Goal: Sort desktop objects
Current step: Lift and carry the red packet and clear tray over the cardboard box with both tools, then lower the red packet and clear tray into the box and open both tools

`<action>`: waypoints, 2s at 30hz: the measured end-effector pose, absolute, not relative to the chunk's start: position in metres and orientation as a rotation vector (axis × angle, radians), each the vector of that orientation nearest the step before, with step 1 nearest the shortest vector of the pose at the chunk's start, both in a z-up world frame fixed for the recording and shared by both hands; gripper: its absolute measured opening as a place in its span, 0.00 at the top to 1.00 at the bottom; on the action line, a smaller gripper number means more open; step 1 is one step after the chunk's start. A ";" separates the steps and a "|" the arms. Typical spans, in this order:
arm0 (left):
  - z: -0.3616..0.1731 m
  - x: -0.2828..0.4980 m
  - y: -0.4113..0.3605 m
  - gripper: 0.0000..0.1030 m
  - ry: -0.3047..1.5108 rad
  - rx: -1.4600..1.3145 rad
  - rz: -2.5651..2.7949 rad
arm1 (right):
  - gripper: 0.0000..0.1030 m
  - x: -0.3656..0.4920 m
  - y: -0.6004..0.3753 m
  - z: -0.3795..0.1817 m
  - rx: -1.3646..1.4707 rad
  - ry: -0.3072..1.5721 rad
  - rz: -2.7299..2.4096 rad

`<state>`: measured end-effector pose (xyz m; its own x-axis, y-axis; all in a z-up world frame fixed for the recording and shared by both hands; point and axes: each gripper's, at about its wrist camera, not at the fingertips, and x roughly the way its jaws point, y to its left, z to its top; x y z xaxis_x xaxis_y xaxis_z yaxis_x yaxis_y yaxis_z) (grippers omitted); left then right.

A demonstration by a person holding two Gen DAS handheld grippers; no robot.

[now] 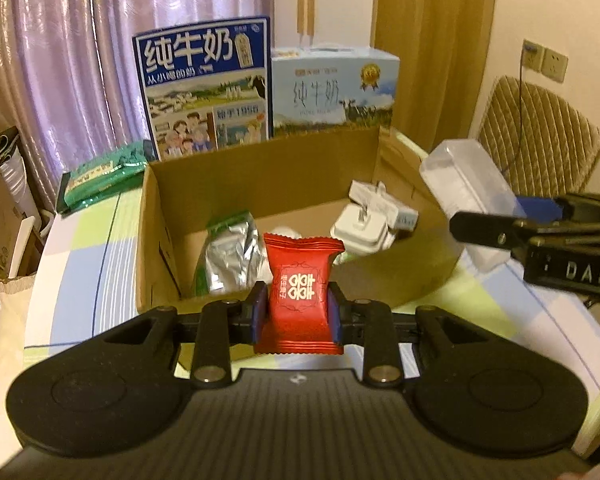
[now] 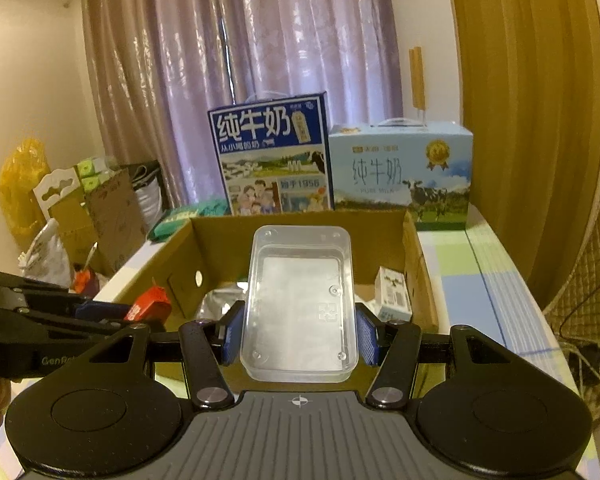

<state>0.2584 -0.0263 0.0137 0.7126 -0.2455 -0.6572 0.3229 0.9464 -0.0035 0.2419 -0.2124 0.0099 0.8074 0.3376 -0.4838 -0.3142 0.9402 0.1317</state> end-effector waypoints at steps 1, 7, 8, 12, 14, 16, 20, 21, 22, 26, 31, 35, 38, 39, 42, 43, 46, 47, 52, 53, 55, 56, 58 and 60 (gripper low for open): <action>0.016 0.261 -0.026 0.75 0.705 0.108 -0.310 | 0.49 0.243 -0.212 0.011 0.045 0.521 0.349; 0.022 0.273 -0.023 0.75 0.688 0.076 -0.280 | 0.49 0.262 -0.208 0.016 0.053 0.503 0.338; 0.023 0.275 -0.022 0.75 0.688 0.069 -0.277 | 0.49 0.266 -0.207 0.016 0.053 0.502 0.336; 0.023 0.284 -0.017 0.75 0.691 0.047 -0.260 | 0.49 0.279 -0.203 0.016 0.048 0.499 0.332; 0.023 0.288 -0.013 0.75 0.693 0.038 -0.251 | 0.49 0.286 -0.199 0.017 0.039 0.496 0.335; 0.022 0.291 -0.010 0.75 0.696 0.031 -0.241 | 0.49 0.294 -0.195 0.018 0.033 0.488 0.337; 0.017 0.299 -0.007 0.75 0.712 0.026 -0.227 | 0.49 0.308 -0.187 0.018 0.030 0.481 0.336; 0.016 0.301 -0.006 0.75 0.716 0.027 -0.224 | 0.49 0.311 -0.185 0.018 0.030 0.483 0.338; 0.015 0.303 -0.005 0.75 0.719 0.028 -0.220 | 0.49 0.313 -0.183 0.017 0.029 0.484 0.340; 0.015 0.313 0.000 0.75 0.718 0.023 -0.203 | 0.49 0.322 -0.177 0.015 0.016 0.482 0.349; 0.018 0.330 0.005 0.75 0.711 0.013 -0.186 | 0.49 0.331 -0.173 0.013 0.013 0.484 0.350; 0.014 0.341 0.003 0.75 0.718 0.024 -0.189 | 0.49 0.337 -0.173 0.010 0.009 0.493 0.346; 0.011 0.347 0.000 0.75 0.724 0.030 -0.192 | 0.49 0.342 -0.174 0.006 0.010 0.502 0.339; 0.011 0.349 -0.001 0.75 0.726 0.030 -0.193 | 0.49 0.343 -0.175 0.006 0.011 0.504 0.338; 0.009 0.353 -0.002 0.75 0.730 0.029 -0.193 | 0.49 0.346 -0.176 0.004 0.012 0.509 0.336; 0.008 0.354 -0.002 0.75 0.731 0.028 -0.194 | 0.49 0.346 -0.177 0.004 0.012 0.510 0.335; 0.007 0.356 -0.002 0.75 0.735 0.029 -0.194 | 0.49 0.347 -0.178 0.002 0.015 0.517 0.334; 0.006 0.357 -0.002 0.75 0.736 0.028 -0.193 | 0.49 0.348 -0.177 0.001 0.017 0.520 0.335; 0.003 0.357 -0.003 0.75 0.744 0.027 -0.197 | 0.49 0.348 -0.175 0.000 0.015 0.523 0.337; 0.002 0.358 -0.002 0.75 0.746 0.026 -0.197 | 0.49 0.348 -0.175 0.000 0.016 0.524 0.337; 0.001 0.358 -0.002 0.75 0.750 0.025 -0.197 | 0.49 0.348 -0.175 0.000 0.018 0.526 0.336; 0.000 0.359 -0.002 0.75 0.751 0.024 -0.195 | 0.49 0.348 -0.174 0.000 0.019 0.527 0.335; 0.000 0.359 -0.001 0.75 0.754 0.024 -0.194 | 0.49 0.349 -0.174 -0.001 0.018 0.532 0.336; -0.001 0.362 -0.001 0.75 0.752 0.027 -0.193 | 0.49 0.350 -0.173 -0.003 0.018 0.536 0.335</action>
